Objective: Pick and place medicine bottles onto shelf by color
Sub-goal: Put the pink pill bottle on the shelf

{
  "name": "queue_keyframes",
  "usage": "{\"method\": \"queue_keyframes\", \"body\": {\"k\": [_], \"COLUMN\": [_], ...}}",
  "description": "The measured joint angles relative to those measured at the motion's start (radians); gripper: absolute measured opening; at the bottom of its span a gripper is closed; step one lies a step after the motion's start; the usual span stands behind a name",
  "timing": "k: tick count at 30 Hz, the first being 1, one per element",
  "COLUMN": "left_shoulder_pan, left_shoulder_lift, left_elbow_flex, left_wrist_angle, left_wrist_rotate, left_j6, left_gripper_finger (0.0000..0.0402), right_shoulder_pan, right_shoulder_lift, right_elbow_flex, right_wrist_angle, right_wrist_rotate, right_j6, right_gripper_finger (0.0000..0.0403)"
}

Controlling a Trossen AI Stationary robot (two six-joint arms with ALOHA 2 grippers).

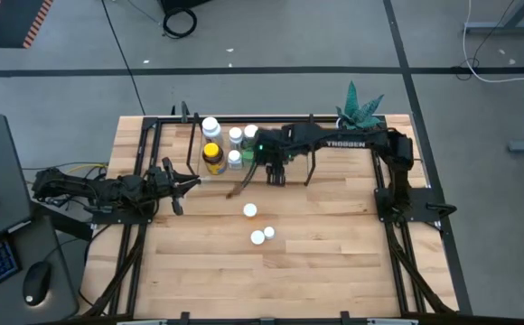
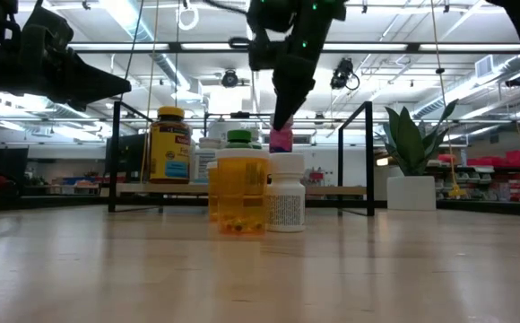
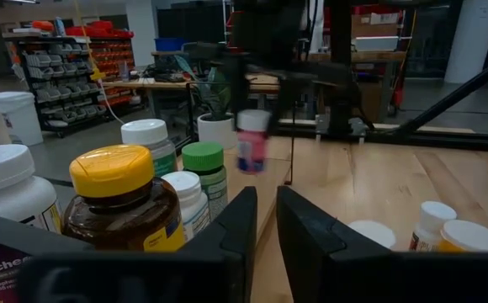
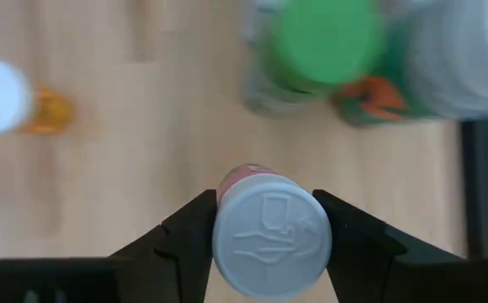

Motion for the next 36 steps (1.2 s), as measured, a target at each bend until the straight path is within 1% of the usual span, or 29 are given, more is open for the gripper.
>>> {"method": "queue_keyframes", "body": {"k": [4,8,10,13,16,21,26,29,36], "left_shoulder_pan": [0.000,0.000,0.000,0.000,0.000,0.000,0.000,0.000,0.000], "left_shoulder_lift": [0.000,0.000,0.000,0.000,0.000,0.000,0.000,0.000,0.000], "left_elbow_flex": [0.000,0.000,0.000,0.000,0.000,0.000,0.000,0.000,0.000], "left_wrist_angle": [0.000,0.000,0.000,0.000,0.000,0.000,0.000,0.000,0.000], "left_wrist_rotate": [0.000,0.000,0.000,0.000,0.000,0.000,0.000,0.000,0.000], "left_j6": [0.000,0.000,0.000,0.000,0.000,0.000,0.000,0.000,0.000], "left_gripper_finger": [0.0053,0.0058,0.0061,0.0061,0.0057,0.0053,0.0060,0.0063,0.0059], "right_shoulder_pan": [-0.076,-0.141,-0.166,-0.199,-0.225,-0.255,-0.267,-0.272,-0.271], "right_shoulder_lift": [0.001,0.001,0.001,0.002,0.002,0.002,0.002,0.002,0.002], "right_elbow_flex": [-0.001,-0.006,-0.027,-0.053,-0.086,-0.104,-0.129,-0.168,-0.191], "right_wrist_angle": [0.019,0.056,0.110,0.144,0.193,0.240,0.290,0.330,0.342], "right_wrist_rotate": [-0.002,-0.065,-0.087,-0.107,-0.112,-0.139,-0.149,-0.164,-0.161], "right_j6": [-0.048,-0.094,-0.110,-0.124,-0.125,-0.139,-0.151,-0.151,-0.143], "right_gripper_finger": [0.0196,0.0196,0.0196,0.0196,0.0196,0.0197,0.0197,0.0197,0.0200]}}
